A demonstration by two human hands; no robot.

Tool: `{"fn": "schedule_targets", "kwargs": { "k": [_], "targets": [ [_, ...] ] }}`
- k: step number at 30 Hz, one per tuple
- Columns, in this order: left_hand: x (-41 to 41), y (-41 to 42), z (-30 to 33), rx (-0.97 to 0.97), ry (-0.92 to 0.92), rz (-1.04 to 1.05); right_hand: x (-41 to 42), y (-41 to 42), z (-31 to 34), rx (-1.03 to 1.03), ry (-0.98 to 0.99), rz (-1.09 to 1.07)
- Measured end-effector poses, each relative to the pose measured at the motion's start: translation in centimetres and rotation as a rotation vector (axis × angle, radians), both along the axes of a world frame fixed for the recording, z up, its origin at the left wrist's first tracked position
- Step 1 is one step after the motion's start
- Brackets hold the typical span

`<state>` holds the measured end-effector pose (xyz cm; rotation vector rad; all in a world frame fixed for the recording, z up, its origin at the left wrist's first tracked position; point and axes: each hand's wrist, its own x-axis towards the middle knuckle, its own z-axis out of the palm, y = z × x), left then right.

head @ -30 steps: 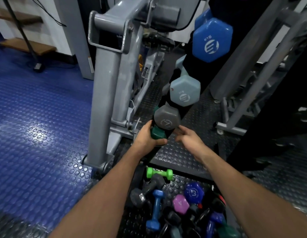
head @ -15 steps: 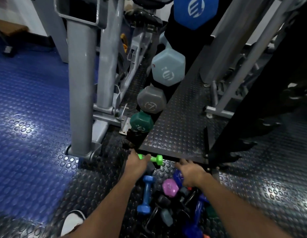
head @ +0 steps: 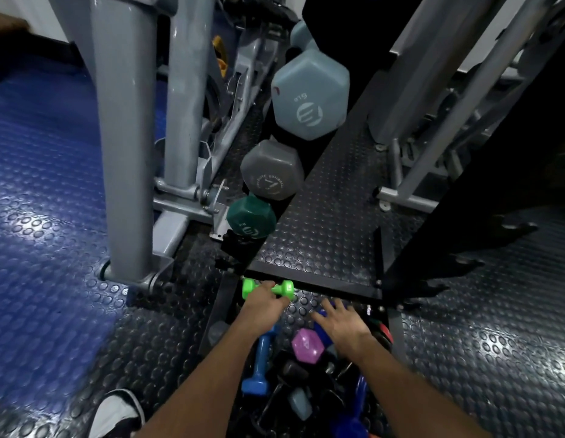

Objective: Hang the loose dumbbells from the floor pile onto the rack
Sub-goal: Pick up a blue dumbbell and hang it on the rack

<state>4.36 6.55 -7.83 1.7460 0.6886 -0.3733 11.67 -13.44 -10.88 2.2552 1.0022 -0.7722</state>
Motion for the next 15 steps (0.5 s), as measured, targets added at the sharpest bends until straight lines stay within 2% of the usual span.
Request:
{"fn": "schedule_targets", "kwargs": {
  "k": [5, 11, 15],
  "targets": [
    [-0.3, -0.6, -0.9, 0.0, -0.003, -0.02, 0.6, -0.3, -0.4, 0.051, 0.008, -0.067],
    [0.0, -1.1, -1.5, -0.046, 0.017, -0.014, 1.8, -1.2, 0.7, 0.276, 0.005, -0.367],
    [0.7, -1.6, -1.8, -0.039, 0.052, -0.043, 1.3, -0.5, 2.2, 0.418, 0.026, -0.328]
  ]
}}
